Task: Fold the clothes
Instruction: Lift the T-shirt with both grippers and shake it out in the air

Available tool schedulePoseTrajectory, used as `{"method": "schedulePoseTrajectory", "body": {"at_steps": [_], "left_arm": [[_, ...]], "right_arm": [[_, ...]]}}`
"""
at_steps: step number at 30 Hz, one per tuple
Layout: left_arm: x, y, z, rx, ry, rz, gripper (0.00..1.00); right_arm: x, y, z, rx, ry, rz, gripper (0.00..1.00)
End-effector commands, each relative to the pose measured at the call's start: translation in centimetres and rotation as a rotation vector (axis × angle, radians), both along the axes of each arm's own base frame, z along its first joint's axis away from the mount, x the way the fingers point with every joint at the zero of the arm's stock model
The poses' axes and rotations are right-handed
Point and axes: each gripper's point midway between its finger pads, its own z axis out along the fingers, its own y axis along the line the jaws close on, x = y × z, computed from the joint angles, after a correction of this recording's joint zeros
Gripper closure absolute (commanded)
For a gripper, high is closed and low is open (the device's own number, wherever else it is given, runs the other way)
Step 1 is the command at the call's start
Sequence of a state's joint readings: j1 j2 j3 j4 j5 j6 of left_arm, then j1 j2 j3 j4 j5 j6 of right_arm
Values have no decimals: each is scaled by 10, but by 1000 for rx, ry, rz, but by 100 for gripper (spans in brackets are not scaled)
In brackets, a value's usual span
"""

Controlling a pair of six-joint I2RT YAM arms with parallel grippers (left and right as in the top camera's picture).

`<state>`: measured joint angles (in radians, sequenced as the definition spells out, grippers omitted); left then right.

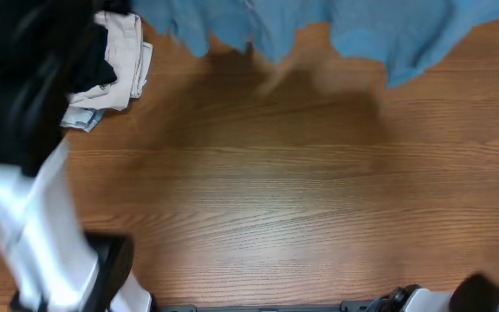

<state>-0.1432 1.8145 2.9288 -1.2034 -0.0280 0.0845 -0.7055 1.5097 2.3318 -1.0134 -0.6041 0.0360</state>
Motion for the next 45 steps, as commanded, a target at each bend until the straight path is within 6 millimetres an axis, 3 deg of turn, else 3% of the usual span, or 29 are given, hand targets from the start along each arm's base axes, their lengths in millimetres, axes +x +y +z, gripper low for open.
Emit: {"method": "schedulePoseTrajectory", "body": {"at_steps": [1, 3, 6, 11, 19, 24, 27, 29, 34, 35, 38, 41, 45], "left_arm": [[-51, 41, 41, -8, -127, 165, 96], [-65, 44, 51, -1, -161, 172, 96], [-70, 44, 57, 11, -187, 173, 96], [-43, 48, 45, 26, -150, 209, 96], [33, 45, -1, 61, -32, 228, 96], [81, 50, -28, 68, 8, 242, 96], [98, 55, -23, 58, -43, 257, 96], [102, 57, -11, 48, -97, 263, 96], [90, 53, 23, 26, -215, 238, 96], [90, 50, 20, 28, -202, 222, 96], [91, 49, -1, 43, -115, 214, 96], [98, 50, -45, 79, 46, 211, 96], [114, 46, -124, 118, 308, 183, 96]], "right_arm": [[-41, -13, 25, -71, -55, -153, 96], [-57, -12, 36, -86, -87, -190, 96], [-63, -11, 42, -91, -106, -203, 96], [-44, -20, 27, -50, -72, -146, 96], [18, -32, -3, 26, -21, -29, 96], [71, -41, -37, 60, 46, -26, 96], [93, -44, -40, 48, 27, -28, 96], [99, -48, -30, 49, -20, -42, 96], [91, -53, 10, 24, -157, -52, 96], [91, -52, 8, 23, -148, -52, 96], [98, -52, -20, 27, -51, -43, 96], [113, -55, -73, 61, 111, -24, 96], [135, -59, -158, 148, 341, 14, 96]]}}
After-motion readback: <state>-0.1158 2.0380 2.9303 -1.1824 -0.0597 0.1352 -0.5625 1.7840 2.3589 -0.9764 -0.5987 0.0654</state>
